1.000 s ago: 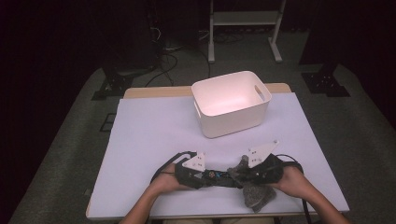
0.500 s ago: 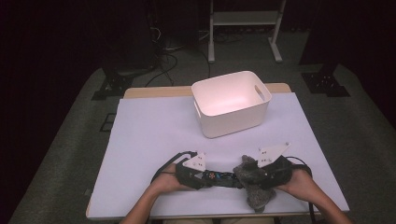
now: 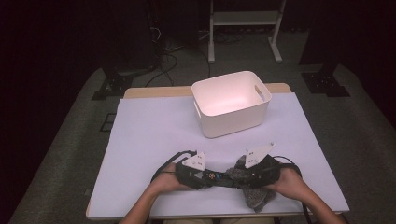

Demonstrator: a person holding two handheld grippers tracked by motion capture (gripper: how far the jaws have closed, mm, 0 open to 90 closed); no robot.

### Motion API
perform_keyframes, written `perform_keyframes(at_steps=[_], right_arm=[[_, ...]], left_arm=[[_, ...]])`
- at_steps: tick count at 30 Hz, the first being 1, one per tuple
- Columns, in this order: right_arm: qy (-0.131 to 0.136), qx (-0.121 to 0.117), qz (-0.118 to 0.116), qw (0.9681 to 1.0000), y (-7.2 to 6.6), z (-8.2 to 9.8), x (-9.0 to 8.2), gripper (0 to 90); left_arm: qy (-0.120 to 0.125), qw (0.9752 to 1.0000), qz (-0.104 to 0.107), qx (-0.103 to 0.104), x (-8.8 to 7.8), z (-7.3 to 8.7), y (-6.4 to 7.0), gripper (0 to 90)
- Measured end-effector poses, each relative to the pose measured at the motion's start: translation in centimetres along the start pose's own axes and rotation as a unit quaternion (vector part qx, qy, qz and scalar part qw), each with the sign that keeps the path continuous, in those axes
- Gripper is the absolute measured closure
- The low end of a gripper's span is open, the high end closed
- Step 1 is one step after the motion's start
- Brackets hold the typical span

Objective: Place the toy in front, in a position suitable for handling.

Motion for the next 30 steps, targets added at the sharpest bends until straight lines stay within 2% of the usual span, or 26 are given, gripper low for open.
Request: perform_keyframes(at_steps=[4,8,11,12,15,20,22,24,26,30], right_arm=[[0.007,-0.001,-0.002,1.0000,0.1,0.1,-0.1,57.2],[0.015,0.012,-0.011,0.9998,0.3,0.3,-0.6,57.9],[0.020,0.012,-0.009,0.9997,0.4,0.3,-1.0,65.9],[0.020,0.012,-0.009,0.9997,0.4,0.3,-1.0,65.9],[0.021,0.004,0.001,0.9998,0.5,0.2,-1.2,76.4],[0.013,-0.001,0.006,0.9999,0.6,0.4,-1.9,78.3],[0.008,0.006,0.012,0.9999,1.0,1.1,-2.6,78.5],[-0.002,0.023,0.023,0.9995,1.6,2.4,-3.5,78.7],[-0.006,0.036,0.023,0.9991,1.8,3.2,-4.0,78.7],[-0.008,0.036,0.016,0.9992,1.3,3.4,-3.9,78.6]], left_arm=[[0.000,1.0000,0.002,-0.008,-0.1,0.2,0.0,56.0],[-0.003,0.9999,0.000,-0.012,-0.2,0.4,-0.1,54.2],[-0.003,0.9999,0.000,-0.011,-0.3,0.4,-0.2,56.5],[-0.002,1.0000,0.000,-0.009,-0.3,0.4,-0.2,56.5],[-0.005,1.0000,0.002,-0.005,-0.1,0.2,-0.1,63.8],[-0.005,0.9999,0.002,-0.011,-0.3,0.2,-0.1,64.8],[0.001,0.9998,0.002,-0.021,-0.2,0.2,-0.1,65.1],[0.002,0.9998,0.000,-0.019,-0.3,0.2,-0.1,66.4],[0.004,0.9998,0.001,-0.019,-0.2,0.2,-0.1,66.5],[0.006,0.9997,0.003,-0.022,-0.1,0.0,-0.2,66.1]])
Point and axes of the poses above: each handheld gripper's, and its own axes: x roughly forward along the jaws, z roughly out of its underside, y roughly to its right, the point moved 4 cm from there along x, roughly forward along the jaws, and after that the axes turned 11 degrees about z, right-handed, at the moved point
